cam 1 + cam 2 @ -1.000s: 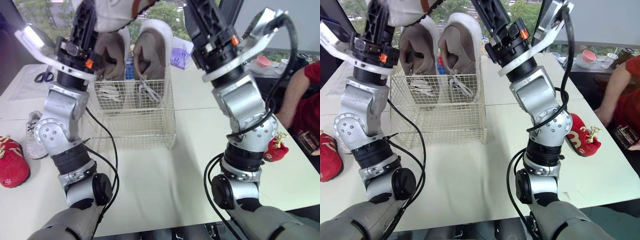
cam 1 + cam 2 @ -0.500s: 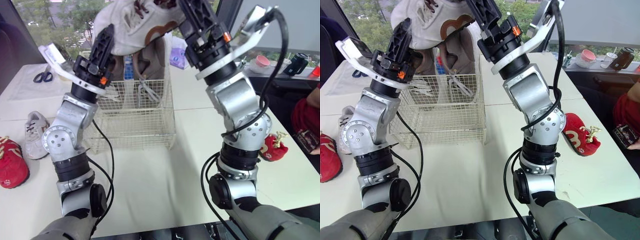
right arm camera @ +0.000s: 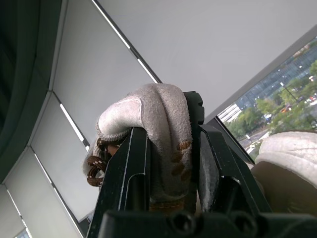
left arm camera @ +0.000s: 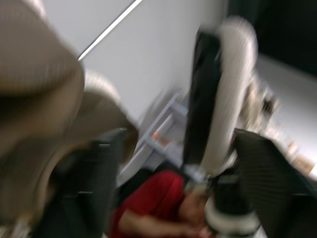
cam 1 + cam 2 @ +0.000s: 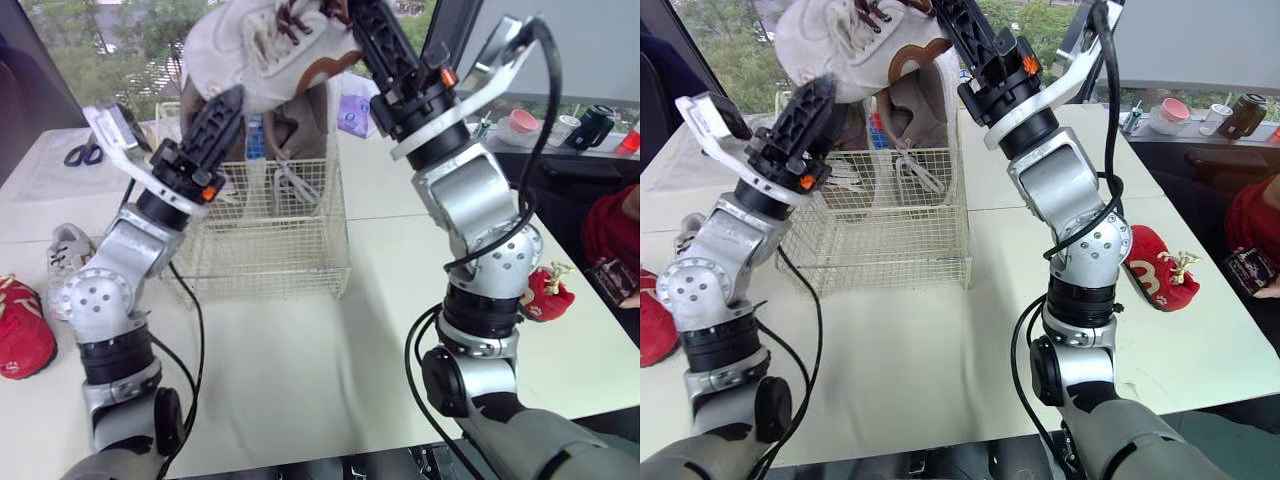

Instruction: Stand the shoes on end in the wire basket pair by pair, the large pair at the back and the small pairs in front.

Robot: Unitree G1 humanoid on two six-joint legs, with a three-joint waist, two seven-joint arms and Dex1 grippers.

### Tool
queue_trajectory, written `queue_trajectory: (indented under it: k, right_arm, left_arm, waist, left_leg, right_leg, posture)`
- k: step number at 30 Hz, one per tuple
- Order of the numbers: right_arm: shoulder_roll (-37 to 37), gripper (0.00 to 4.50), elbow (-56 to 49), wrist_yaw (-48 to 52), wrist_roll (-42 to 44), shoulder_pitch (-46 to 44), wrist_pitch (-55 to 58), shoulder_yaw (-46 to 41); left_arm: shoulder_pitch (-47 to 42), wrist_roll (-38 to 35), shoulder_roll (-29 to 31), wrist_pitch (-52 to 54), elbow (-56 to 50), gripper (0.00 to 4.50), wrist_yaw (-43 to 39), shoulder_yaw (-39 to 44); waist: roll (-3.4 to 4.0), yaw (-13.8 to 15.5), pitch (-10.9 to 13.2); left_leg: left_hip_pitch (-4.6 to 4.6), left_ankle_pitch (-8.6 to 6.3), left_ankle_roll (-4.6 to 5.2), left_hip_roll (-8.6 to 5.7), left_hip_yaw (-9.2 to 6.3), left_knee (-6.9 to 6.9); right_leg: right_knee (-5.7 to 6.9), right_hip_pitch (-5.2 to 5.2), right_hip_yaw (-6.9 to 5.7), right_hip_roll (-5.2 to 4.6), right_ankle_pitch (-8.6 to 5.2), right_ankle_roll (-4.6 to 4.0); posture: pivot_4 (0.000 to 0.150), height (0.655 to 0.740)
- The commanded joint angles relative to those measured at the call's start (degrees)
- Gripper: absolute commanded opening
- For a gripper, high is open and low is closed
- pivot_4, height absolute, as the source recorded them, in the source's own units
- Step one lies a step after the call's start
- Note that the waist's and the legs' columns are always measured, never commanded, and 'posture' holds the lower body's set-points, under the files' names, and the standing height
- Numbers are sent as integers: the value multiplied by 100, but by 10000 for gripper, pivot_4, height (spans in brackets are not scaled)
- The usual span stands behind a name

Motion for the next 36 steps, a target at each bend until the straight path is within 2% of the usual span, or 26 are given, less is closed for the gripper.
queue_trajectory:
  k: [1,4,6,10,13,16,19,30,33,36]
  right_arm:
    - [-251,8174,-89,306,283,-484,-10,-226]
    - [-1043,8174,386,1173,212,-707,236,-463]
    - [-1714,8174,750,2031,-63,-828,451,-449]
    - [-3038,8174,1401,4199,-1262,-1049,437,127]
    - [-3538,8174,1917,5629,-2428,-1235,-142,790]
    - [-3580,8174,2565,6679,-3557,-1364,-1060,1375]
    - [-3304,8174,3120,7138,-4219,-1467,-1745,1603]
    - [-2345,8174,4750,8257,-5702,-1634,-3243,2127]
    - [-2267,21047,5171,8330,-5938,-1696,-3473,2081]
    - [-2262,36026,5327,8338,-6071,-1702,-3567,2005]
  left_arm:
    - [355,-17,426,211,-634,44738,315,-74]
    - [880,405,981,367,-1298,44738,636,-180]
    - [1187,381,1308,444,-1717,44738,717,-140]
    - [1874,412,2105,620,-2343,44738,541,78]
    - [2637,459,2559,695,-2684,44738,191,341]
    - [3339,700,2849,679,-2908,44738,-171,500]
    - [3547,910,2818,497,-2887,44738,-174,516]
    - [3427,1160,2873,349,-2729,44738,-396,263]
    - [3296,1128,2856,352,-2656,45000,-375,249]
    - [3237,1101,2863,373,-2602,45000,-383,271]
  waist:
    - [5,-3,3]
    - [5,15,3]
    - [3,33,2]
    - [13,16,5]
    - [29,-37,9]
    - [34,-30,10]
    - [38,5,13]
    - [38,8,13]
    - [38,10,13]
    - [38,-1,13]
  left_leg:
    - [0,0,0,1,0,0]
    - [0,-2,4,0,0,-1]
    - [-1,-5,8,0,-1,0]
    - [-1,-13,20,-3,4,0]
    - [1,-14,21,-1,8,-6]
    - [3,-14,20,1,17,-16]
    - [0,-10,11,4,19,-16]
    - [-10,-7,4,-2,20,-11]
    - [-10,11,-27,-1,18,-10]
    - [-9,11,-27,-1,17,-10]
  right_leg:
    - [0,0,1,-1,0,0]
    - [0,-2,1,-4,0,0]
    - [-4,0,0,-5,-1,-1]
    - [-18,1,2,-13,-2,-2]
    - [-16,-12,6,-10,-3,-1]
    - [-12,-25,14,0,-7,-5]
    - [-11,-29,13,6,-11,-7]
    - [-14,-29,11,-9,-6,-8]
    - [-15,-25,6,-7,-7,-9]
    - [-14,-23,6,-7,-7,-9]
  posture:
    - [1500,7400]
    - [1500,7400]
    - [1500,7400]
    - [1500,7400]
    - [1500,7400]
    - [1500,7400]
    - [1500,7400]
    - [1500,7400]
    - [1500,7400]
    - [1500,7400]
